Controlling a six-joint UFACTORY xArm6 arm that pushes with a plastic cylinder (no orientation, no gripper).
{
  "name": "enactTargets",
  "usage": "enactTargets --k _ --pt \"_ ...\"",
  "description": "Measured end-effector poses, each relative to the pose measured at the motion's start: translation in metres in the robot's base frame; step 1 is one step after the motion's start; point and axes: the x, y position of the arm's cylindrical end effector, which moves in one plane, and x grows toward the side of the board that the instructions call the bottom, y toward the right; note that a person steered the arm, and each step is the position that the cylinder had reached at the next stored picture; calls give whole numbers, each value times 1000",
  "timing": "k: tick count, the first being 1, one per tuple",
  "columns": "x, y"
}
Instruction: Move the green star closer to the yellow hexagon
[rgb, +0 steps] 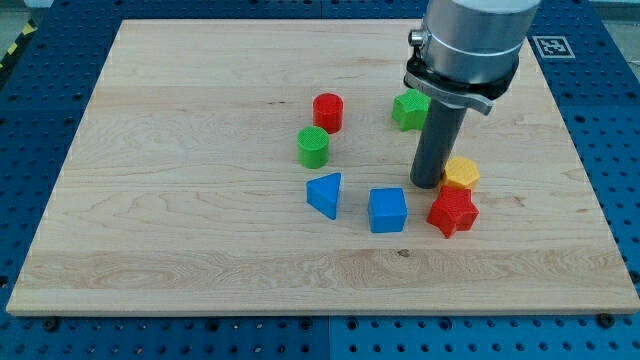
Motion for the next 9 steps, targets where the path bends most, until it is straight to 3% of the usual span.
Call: enactTargets --k 3,5,9 --pt "-74 -56" --pt "-118 -58" --pt "-117 -3"
